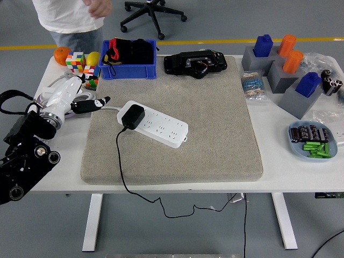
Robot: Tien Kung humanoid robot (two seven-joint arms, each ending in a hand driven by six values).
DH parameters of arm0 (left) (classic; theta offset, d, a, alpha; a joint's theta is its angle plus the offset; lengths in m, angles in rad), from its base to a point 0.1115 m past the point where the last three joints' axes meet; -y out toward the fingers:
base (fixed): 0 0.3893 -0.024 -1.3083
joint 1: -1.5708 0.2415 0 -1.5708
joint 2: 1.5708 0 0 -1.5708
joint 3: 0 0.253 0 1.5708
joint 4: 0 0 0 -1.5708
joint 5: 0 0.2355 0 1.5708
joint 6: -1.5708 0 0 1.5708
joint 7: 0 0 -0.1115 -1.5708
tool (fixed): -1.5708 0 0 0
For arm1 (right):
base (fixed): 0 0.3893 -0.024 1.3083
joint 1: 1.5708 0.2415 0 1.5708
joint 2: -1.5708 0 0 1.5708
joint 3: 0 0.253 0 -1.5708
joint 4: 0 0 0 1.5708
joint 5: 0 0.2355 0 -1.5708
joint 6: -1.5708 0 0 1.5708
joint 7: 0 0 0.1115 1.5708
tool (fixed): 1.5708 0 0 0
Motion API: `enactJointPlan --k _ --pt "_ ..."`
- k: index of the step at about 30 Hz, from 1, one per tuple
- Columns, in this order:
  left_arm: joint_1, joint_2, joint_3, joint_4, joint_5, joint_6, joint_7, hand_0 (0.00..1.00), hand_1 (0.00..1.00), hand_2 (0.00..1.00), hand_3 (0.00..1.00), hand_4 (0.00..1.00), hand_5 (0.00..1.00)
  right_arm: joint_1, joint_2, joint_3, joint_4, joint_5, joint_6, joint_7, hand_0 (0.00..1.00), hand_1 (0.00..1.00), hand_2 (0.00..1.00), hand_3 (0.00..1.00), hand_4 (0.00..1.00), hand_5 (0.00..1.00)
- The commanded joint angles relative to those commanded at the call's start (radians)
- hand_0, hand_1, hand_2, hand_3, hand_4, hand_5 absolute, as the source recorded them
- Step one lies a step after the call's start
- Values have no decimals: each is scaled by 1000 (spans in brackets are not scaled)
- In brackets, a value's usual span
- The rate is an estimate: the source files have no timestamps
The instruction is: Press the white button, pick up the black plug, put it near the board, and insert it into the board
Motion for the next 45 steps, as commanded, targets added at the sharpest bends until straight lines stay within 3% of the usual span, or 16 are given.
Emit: enactJointPlan --k 8,45 --pt "2 14 -55 33 6 -25 28 877 890 861 823 839 470 0 -2 -1 0 1 0 0 735 701 677 611 679 350" --pt "-20 37 -66 87 -12 -44 40 884 896 865 825 854 524 -8 3 10 0 -1 0 0 735 701 676 612 679 349"
